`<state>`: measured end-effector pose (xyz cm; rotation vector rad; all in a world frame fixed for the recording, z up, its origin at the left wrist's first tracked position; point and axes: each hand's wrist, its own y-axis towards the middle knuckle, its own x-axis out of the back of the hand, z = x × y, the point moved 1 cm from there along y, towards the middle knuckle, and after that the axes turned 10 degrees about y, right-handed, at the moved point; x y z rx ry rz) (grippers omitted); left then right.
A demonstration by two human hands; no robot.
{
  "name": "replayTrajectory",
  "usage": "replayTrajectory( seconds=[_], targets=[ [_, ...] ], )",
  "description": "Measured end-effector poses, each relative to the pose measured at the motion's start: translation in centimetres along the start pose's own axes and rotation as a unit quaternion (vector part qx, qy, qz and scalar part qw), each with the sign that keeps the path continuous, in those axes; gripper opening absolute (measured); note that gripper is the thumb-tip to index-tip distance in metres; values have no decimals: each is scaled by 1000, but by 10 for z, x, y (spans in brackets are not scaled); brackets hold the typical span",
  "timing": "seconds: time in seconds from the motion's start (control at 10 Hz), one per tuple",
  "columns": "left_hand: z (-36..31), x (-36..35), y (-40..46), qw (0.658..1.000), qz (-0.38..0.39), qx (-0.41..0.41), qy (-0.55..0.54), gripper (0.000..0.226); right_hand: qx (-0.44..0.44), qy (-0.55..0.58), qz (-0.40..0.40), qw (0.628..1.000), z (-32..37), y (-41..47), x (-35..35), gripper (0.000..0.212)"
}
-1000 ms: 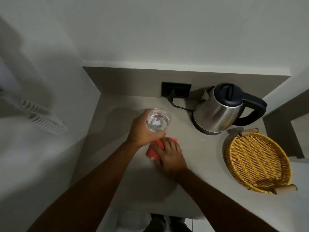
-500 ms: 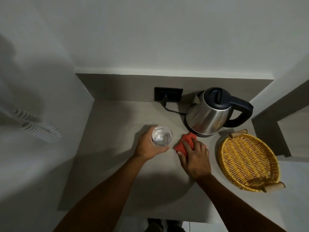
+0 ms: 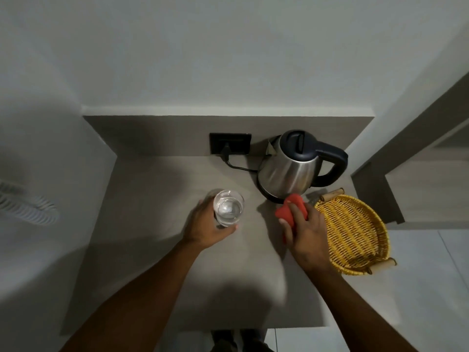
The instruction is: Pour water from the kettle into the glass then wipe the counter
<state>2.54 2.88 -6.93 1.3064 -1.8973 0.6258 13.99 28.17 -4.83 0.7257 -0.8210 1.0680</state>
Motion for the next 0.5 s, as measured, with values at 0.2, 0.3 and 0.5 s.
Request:
replayTrajectory(
  seconds=[0.2, 0.3, 0.5],
  targets=[
    [15, -14, -11, 983, 51, 8, 174, 108, -154, -13, -2, 988, -74, 2, 35, 62],
    [18, -18, -14, 977, 53, 2, 205, 110, -192, -41, 64, 978, -96, 9, 29, 70],
    [16, -20, -16, 971, 51, -4, 234, 114, -182, -61, 50, 980, -85, 14, 26, 73]
  ],
)
